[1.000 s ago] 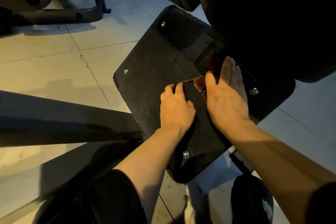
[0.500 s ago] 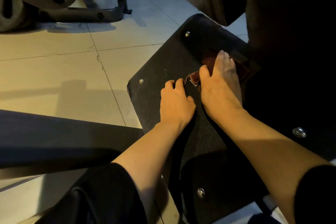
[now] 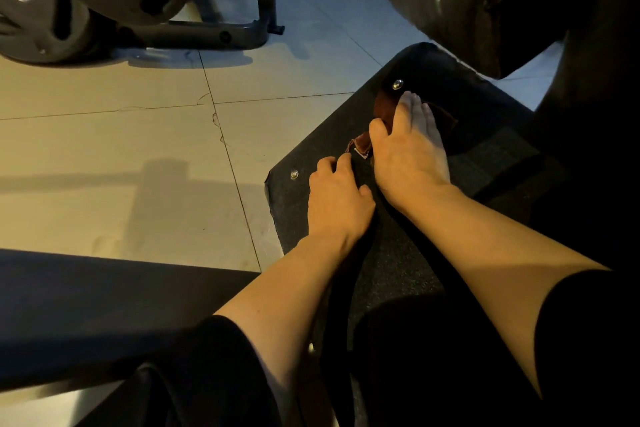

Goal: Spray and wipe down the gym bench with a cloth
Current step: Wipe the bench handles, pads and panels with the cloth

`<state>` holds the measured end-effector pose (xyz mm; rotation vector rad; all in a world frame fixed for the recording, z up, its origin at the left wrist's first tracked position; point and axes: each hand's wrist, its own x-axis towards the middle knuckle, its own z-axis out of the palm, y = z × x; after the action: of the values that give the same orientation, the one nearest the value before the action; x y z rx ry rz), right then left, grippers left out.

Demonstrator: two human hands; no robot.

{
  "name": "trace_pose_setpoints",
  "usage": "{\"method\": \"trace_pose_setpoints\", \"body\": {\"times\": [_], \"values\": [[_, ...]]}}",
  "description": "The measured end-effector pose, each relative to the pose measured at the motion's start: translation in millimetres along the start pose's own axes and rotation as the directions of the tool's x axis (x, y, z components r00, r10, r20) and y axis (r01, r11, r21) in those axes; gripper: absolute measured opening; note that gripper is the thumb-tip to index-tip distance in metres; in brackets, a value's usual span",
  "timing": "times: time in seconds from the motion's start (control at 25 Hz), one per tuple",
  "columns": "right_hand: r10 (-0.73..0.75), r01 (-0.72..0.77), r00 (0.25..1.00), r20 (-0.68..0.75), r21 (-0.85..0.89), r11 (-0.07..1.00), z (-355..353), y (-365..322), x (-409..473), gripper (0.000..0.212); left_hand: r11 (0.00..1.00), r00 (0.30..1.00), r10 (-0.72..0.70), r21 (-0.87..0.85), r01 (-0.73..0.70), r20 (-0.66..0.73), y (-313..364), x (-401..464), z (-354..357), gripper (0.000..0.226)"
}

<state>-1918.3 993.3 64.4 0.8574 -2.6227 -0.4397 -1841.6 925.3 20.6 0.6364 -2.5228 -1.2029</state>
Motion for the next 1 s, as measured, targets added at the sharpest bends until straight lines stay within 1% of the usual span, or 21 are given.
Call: {"method": "trace_pose_setpoints", "body": {"times": [0.12,0.16,0.24,0.32,0.4,0.48,0.52,0.56,0.6,0.68,0.72,0.8,0.88,1.0], "values": [[-0.027,0.028,0.999,0.034,-0.019,0.999,-6.8,9.3,-5.3,0.052,0.999,1.000,0.029,-0.038,-0.029,0.008,15.9,-5.9,3.5,0.059],[-0.013,0.014,0.999,0.034,-0.029,0.999,-9.9,13.7,-8.7,0.053,0.998,0.999,0.045,-0.051,-0.045,0.008,22.5,-9.0,4.8,0.059],[0.045,-0.044,0.999,0.022,-0.033,0.998,-16.7,24.8,-21.1,0.050,0.995,0.997,0.070,-0.067,-0.069,0.012,34.6,-16.8,7.0,0.059],[0.079,-0.080,0.996,-0.040,-0.027,0.996,-18.5,37.2,-39.2,0.046,0.994,0.996,0.079,-0.074,-0.076,0.038,43.2,-27.9,9.2,0.057],[0.121,-0.123,0.989,-0.086,-0.017,0.992,-20.7,44.4,-56.3,0.049,0.995,0.995,0.079,-0.065,-0.075,0.064,47.6,-41.6,11.6,0.059],[0.195,-0.194,0.979,-0.059,0.034,0.981,-25.4,51.3,-71.6,0.057,0.996,0.995,0.072,-0.056,-0.068,0.075,49.4,-55.0,13.5,0.060],[0.233,-0.231,0.972,-0.034,0.044,0.972,-29.7,55.0,-78.9,0.058,0.996,0.995,0.068,-0.060,-0.064,0.079,50.1,-61.3,14.7,0.060],[0.257,-0.254,0.966,-0.025,0.093,0.963,-32.3,58.6,-87.1,0.057,0.996,0.994,0.063,-0.065,-0.058,0.085,51.0,-68.1,16.5,0.060],[0.264,-0.257,0.963,-0.047,0.117,0.959,-34.3,60.9,-97.1,0.056,0.996,0.994,0.061,-0.071,-0.054,0.090,52.4,-75.3,18.4,0.060],[0.283,-0.278,0.956,-0.072,0.071,0.958,-34.2,61.7,-124.3,0.056,0.995,0.994,0.067,-0.079,-0.060,0.091,55.0,-90.0,22.7,0.060],[0.246,-0.245,0.966,-0.083,0.014,0.969,-35.5,63.9,-134.6,0.057,0.995,0.993,0.075,-0.078,-0.069,0.086,55.4,-96.6,24.7,0.059],[0.252,-0.251,0.967,-0.037,0.018,0.968,-36.5,65.6,-151.1,0.062,0.994,0.992,0.092,-0.073,-0.086,0.082,54.0,-107.5,28.0,0.059],[0.293,-0.293,0.956,0.006,0.003,0.956,-35.5,60.9,-170.7,0.067,0.993,0.989,0.105,-0.067,-0.099,0.099,51.1,-114.6,28.5,0.059],[0.275,-0.276,0.961,-0.037,-0.032,0.960,-32.5,49.9,-186.6,0.060,0.993,0.987,0.108,-0.063,-0.101,0.123,47.2,-116.4,23.8,0.058]]}}
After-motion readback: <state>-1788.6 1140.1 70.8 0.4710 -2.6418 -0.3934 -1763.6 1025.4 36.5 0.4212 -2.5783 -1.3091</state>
